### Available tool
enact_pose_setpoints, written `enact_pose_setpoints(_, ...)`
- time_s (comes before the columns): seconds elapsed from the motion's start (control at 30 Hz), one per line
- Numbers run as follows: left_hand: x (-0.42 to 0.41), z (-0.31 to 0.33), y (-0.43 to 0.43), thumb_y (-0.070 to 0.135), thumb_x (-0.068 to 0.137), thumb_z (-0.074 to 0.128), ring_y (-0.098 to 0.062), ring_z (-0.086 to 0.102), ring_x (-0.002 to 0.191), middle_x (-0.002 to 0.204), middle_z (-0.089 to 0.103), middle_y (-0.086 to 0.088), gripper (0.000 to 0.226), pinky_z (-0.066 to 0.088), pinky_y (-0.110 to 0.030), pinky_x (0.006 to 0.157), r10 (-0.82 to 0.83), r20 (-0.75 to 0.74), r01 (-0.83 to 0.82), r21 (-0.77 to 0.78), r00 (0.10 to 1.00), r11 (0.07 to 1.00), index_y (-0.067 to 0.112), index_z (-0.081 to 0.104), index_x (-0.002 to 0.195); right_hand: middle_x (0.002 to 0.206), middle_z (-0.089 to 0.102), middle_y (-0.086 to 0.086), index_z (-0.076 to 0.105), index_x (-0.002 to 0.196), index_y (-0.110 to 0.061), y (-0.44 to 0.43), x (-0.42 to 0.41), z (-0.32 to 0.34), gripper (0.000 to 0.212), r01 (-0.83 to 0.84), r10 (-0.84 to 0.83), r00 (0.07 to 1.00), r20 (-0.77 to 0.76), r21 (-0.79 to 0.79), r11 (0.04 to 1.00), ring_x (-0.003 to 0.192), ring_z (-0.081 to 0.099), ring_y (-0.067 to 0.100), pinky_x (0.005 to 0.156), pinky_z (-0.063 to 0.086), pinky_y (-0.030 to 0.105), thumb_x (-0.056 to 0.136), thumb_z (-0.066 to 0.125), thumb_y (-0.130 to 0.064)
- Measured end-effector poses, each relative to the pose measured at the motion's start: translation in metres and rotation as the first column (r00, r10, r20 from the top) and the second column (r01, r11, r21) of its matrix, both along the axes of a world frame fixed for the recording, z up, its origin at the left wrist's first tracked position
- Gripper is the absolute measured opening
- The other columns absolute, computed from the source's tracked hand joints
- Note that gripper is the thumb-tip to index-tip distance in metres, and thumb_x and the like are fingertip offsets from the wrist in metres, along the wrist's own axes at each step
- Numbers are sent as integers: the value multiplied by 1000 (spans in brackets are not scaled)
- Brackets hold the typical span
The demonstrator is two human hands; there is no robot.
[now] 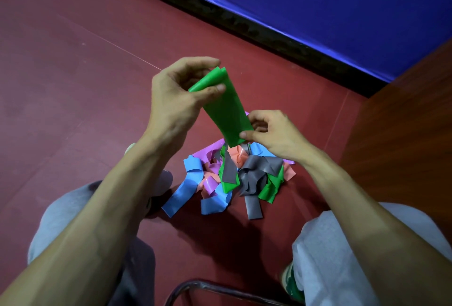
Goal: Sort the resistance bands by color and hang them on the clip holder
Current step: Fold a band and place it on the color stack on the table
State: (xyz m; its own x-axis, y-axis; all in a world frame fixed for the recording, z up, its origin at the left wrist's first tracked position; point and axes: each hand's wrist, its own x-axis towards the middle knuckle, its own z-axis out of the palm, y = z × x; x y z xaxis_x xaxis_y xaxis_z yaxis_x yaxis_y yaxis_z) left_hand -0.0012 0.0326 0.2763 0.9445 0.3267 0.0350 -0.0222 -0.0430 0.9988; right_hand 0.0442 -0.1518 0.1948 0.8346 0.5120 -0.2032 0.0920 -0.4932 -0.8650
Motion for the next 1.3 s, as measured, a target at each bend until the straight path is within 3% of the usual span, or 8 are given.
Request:
enact_pose_setpoints(0.17, -2, 2, 1, -9, 72, 70, -8, 62, 78, 80, 69, 6, 33, 48, -19, 72, -17, -17, 15, -85, 1000, 996, 18, 69, 91, 74, 62, 24, 62, 73, -21, -4, 2, 0, 16, 31, -31, 999, 37, -10, 999, 60, 51, 15, 66, 51, 48, 77, 77, -15)
enact_pose_setpoints(0.27, -6, 4, -2, -9, 74, 70, -11, 61, 78, 83, 68, 0, 34, 50, -20, 74, -75, -11, 75, 0, 997, 997, 19, 68, 94, 72, 62, 18, 64, 75, -19, -7, 0, -4, 12, 15, -11, 997, 71, -59, 998, 62, 52, 14, 67, 50, 48, 74, 74, -25)
enact_pose_setpoints(0.4, -17, 9, -9, -3, 73, 77, -7, 63, 73, 79, 69, 2, 38, 52, -22, 73, -178, -36, 182, 179, 983, 967, 22, 67, 100, 97, 71, -9, 66, 96, -32, -13, -13, 11, 23, -20, 21, 998, 63, -29, 999, 95, 64, 4, 90, 50, 32, 78, 76, -23)
enact_pose_setpoints(0.5, -25, 22, -19, -2, 71, 79, -4, 66, 71, 75, 70, 6, 43, 54, -20, 72, -235, -65, 244, 233, 970, 941, 19, 65, 105, 110, 67, -11, 64, 114, -22, -21, -22, 40, 37, 15, -22, 994, 104, 68, 998, 106, 60, -1, 94, 44, 18, 80, 74, -13)
enact_pose_setpoints(0.63, -35, 53, -29, 4, 69, 82, -3, 66, 69, 71, 70, 8, 49, 54, -24, 72, -289, -66, 293, 362, 955, 885, 24, 63, 109, 106, 66, -8, 61, 113, -24, -37, -36, 94, 40, -34, 6, 983, 185, 152, 988, 103, 62, 4, 92, 49, 22, 79, 76, -11)
enact_pose_setpoints(0.83, -55, 123, -46, 5, 68, 83, -7, 68, 75, 77, 71, 5, 61, 55, -26, 73, -348, -4, 306, 484, 938, 820, 26, 58, 119, 89, 72, -1, 70, 98, -20, -53, -64, 186, 17, -34, -42, 931, 361, 204, 978, 77, 62, 0, 73, 47, 15, 82, 70, -22)
enact_pose_setpoints(1.07, -82, 199, -76, 9, 67, 85, -12, 69, 78, 75, 72, 6, 66, 55, -28, 75, -399, 111, 298, 493, 910, 817, 25, 53, 122, 78, 73, -1, 74, 86, -21, -79, -97, 276, 12, 0, -113, 859, 499, 222, 975, 73, 70, 12, 73, 56, 27, 81, 74, -9)
enact_pose_setpoints(1.3, -98, 249, -100, 17, 80, 75, -20, 68, 95, 96, 73, -5, 26, 54, -44, 86, -481, 143, 396, 396, 865, 829, 16, 67, 104, 62, 69, -10, 71, 90, -5, -110, -124, 363, 12, 49, -259, 815, 519, 383, 922, 60, 65, 1, 61, 50, 12, 81, 70, 3)
